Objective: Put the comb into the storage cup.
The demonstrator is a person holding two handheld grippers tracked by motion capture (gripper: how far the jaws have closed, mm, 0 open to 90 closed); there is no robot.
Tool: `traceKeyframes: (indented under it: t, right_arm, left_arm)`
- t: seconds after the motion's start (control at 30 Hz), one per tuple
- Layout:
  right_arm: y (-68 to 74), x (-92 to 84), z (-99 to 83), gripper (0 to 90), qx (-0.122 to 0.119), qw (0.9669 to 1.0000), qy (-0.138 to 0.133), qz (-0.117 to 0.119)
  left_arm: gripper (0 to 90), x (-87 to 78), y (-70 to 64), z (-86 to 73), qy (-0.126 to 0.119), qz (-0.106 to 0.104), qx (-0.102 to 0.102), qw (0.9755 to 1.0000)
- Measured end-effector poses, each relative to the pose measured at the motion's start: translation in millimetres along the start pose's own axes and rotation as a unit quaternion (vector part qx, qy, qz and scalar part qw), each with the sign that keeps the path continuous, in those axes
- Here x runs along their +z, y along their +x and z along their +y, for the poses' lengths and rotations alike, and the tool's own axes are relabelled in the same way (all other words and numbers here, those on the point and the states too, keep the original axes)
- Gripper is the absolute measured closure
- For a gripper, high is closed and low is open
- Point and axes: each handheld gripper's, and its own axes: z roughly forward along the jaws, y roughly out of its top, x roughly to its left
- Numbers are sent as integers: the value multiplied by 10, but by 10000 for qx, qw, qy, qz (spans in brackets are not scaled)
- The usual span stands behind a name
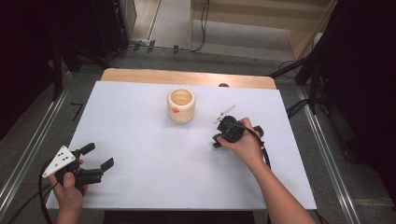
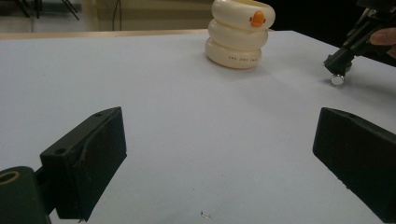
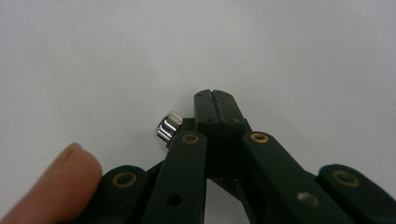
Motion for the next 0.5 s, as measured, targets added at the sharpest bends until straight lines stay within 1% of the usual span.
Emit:
traceKeyframes:
  t: [0.13, 0.2, 0.4, 0.47, 0.5]
  right_arm:
    - [3, 7, -14, 879, 15, 10000, 54, 25]
    - [6, 11, -22, 879, -50, 9999, 98, 29]
    - [53, -17, -55, 879, -98, 9997, 204, 30]
    - [59, -10, -86, 879, -163, 9995, 265, 47]
    - [59, -3, -120, 879, -156, 9994, 291, 84]
  left_arm:
    - [29, 1, -2, 0, 1, 1, -3, 10000]
    - [29, 0, -2, 0, -4, 13, 0, 10000]
    - [29, -1, 0, -1, -10, 15, -6, 10000]
    - [29, 0, -1, -1, -4, 19, -2, 10000]
    - [29, 0, -1, -1, -3, 23, 0, 10000]
